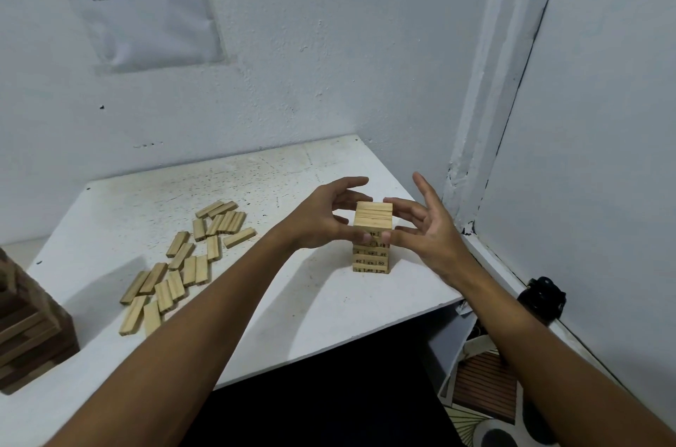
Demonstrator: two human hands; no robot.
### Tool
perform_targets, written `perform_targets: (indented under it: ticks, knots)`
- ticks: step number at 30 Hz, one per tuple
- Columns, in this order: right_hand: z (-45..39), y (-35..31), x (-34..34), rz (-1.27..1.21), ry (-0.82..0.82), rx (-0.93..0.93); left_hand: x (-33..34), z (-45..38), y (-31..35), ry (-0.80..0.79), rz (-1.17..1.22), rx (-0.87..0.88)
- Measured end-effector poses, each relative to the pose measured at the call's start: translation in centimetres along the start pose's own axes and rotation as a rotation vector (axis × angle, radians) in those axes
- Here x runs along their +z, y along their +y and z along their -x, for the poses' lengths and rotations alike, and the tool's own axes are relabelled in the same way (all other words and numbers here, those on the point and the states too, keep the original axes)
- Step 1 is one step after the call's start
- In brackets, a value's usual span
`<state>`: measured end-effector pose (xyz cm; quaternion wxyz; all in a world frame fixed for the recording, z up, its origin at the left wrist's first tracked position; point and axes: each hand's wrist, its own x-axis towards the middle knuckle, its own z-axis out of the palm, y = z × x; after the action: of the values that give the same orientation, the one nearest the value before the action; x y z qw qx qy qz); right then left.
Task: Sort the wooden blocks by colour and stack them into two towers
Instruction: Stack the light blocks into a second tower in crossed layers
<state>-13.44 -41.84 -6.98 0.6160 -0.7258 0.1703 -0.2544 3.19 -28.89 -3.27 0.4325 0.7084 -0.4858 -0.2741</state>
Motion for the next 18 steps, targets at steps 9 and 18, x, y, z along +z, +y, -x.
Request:
perform_targets:
  ticks: [9, 18]
  knots:
    - [-0.2, 0.4, 0.0, -0.004, 0.012, -0.006, 0.2, -0.3, -0.1, 0.017, -0.049, 0.034]
    - [-0.3, -2.6, 0.7, 0.25, 0.256, -0.195, -2.3, 2.0, -0.4, 0.124, -0.095, 0.031]
